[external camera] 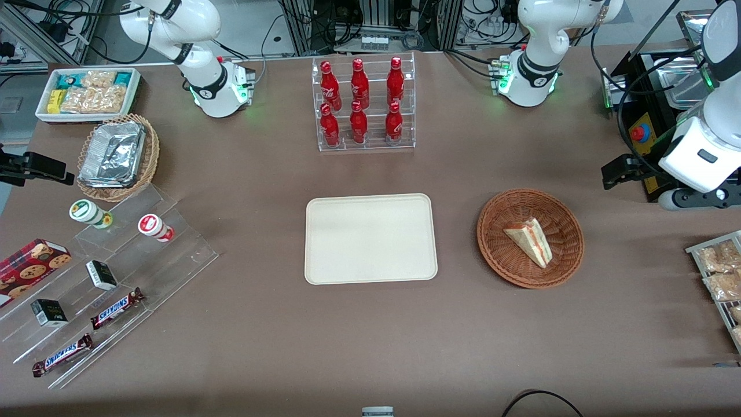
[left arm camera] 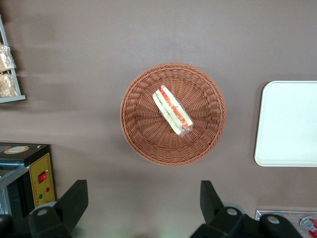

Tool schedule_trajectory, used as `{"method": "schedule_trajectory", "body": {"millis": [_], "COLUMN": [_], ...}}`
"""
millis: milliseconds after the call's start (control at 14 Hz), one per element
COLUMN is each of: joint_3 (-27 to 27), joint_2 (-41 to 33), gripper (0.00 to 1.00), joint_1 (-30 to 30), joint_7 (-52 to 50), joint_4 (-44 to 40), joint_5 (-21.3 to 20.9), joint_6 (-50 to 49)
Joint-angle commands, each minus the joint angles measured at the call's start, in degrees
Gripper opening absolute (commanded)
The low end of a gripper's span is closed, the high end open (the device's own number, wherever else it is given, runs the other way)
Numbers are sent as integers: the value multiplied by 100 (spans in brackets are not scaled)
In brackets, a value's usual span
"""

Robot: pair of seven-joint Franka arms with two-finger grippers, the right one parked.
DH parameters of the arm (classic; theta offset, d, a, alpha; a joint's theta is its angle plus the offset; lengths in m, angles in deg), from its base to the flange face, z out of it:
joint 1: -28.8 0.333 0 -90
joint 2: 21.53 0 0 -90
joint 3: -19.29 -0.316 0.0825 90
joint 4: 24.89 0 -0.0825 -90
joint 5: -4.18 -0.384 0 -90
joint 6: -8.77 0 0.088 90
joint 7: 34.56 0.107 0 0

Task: Place sandwich from basket to tray
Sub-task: 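Move the left gripper over the wrapped sandwich in the wicker basket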

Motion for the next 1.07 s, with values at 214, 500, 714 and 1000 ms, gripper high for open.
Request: {"method": "schedule_trajectory", "body": {"millis": [214, 500, 714, 1000], "joint_3": [-7, -16, -16, -16], "joint_2": [285, 479, 427, 173], "gripper": [100, 100, 100, 100], "joint_1": [-10, -19, -19, -28], "joint_7": [28, -8, -16, -52], "joint_4": [-103, 257, 1063, 2346], "joint_5": [199, 173, 164, 164], "joint_6": [178, 431, 1159, 2248]}}
